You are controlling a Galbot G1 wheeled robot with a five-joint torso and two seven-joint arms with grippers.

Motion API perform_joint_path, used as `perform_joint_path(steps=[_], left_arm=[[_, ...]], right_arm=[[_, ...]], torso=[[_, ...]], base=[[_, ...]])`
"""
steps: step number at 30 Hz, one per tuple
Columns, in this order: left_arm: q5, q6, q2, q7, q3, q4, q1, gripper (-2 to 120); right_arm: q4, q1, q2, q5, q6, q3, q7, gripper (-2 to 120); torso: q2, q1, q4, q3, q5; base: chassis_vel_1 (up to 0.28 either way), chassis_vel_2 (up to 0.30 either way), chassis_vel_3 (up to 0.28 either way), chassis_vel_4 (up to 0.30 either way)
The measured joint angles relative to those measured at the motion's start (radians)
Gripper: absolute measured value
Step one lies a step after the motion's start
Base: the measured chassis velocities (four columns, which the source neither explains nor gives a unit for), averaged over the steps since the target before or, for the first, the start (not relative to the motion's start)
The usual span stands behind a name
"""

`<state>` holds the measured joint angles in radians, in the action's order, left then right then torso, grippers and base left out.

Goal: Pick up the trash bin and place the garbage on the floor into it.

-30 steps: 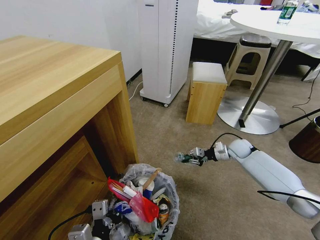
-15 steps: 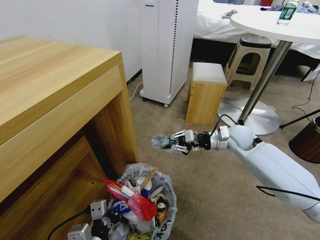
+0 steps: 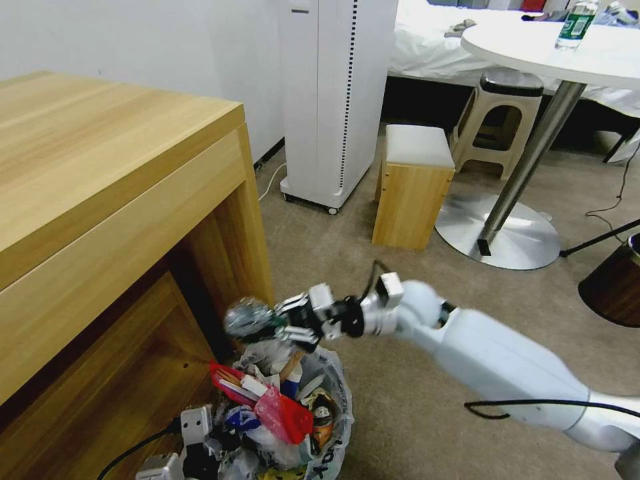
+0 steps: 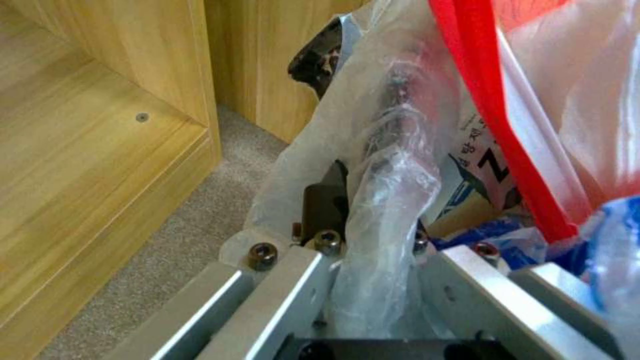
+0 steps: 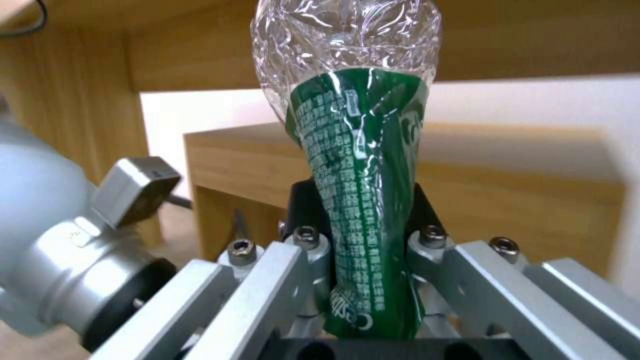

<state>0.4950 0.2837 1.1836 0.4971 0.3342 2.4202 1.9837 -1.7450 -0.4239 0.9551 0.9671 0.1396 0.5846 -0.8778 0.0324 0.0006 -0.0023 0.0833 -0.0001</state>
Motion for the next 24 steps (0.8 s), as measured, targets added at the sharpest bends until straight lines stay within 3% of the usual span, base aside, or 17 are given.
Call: perform_joint_path(steps=[9,24], left_arm=[[-0.009,-0.005,0.008,-0.005,0.009,0.000,0.008,0],[-0.001,-0.009,-0.008,-0.001,0.016,-0.001,0.003,0]], right_arm=[[-0.028,-0.009,0.026,0.046,-0.028,0.132,0.083,9],[0.020,-0.053,0.034,0.031,-0.015,0.164,0.074,11]], torso=[[0.000,0.000,0.0000,0.000,0.0000],[0.000,0.000,-0.0001,0.000,0.0002]], base=[[0.000,0.000,0.000,0.000],[0.000,0.000,0.000,0.000]])
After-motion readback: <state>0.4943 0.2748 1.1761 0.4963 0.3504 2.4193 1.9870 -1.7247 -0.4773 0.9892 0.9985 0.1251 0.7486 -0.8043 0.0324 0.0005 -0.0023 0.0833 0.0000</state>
